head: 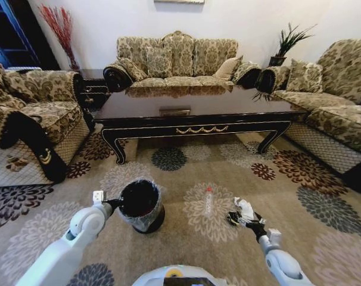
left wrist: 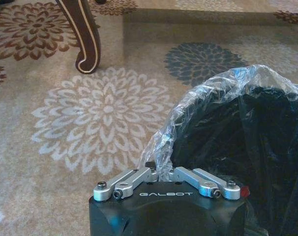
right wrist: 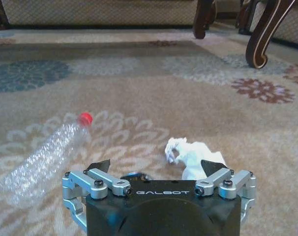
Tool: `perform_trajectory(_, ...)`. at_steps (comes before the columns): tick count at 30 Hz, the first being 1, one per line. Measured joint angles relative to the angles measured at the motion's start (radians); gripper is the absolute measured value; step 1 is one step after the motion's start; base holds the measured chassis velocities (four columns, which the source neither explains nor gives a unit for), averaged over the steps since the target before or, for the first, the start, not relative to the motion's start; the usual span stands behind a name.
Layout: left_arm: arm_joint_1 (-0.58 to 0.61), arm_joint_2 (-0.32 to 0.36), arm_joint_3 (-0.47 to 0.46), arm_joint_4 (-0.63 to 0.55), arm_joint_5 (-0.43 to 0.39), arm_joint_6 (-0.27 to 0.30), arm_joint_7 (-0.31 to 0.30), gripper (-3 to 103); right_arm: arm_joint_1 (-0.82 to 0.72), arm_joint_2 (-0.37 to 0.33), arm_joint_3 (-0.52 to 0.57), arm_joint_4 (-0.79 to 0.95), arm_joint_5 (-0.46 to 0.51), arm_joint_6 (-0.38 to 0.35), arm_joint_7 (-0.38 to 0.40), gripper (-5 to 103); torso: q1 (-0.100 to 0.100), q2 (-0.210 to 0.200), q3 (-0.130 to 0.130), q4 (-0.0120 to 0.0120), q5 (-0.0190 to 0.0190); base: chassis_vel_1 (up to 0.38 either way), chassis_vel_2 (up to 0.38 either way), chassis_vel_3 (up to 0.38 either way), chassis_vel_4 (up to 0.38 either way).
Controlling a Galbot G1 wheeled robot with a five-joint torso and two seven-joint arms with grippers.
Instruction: Move to the front of the table and pick up the trash from the floor, then place it into the trash bin.
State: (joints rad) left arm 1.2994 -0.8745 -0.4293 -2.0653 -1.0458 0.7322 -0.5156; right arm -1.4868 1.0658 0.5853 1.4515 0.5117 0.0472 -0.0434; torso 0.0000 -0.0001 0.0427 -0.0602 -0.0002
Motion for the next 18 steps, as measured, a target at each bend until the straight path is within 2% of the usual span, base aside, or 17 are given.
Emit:
perform_trajectory(8,0.004,-0.001,0.015,-0.019,-0.026,0.004,-0.044,3,0.081,0.000,-0.056,-0.109,-0.004,0.016,-0.016,100,0.000,0.000,0.000,0.0001,0.0001,0.000,0.000,0.000,0.000)
perform_trajectory(18,0.001,0.003,0.027,-0.024,-0.038,0.004,-0.059,3,0.136,0.006,-0.093,-0.230,-0.007,0.031,-0.017,100,0.000,0.000,0.000,-0.0001,0.0002,0.000,0.000,0.000,0.000)
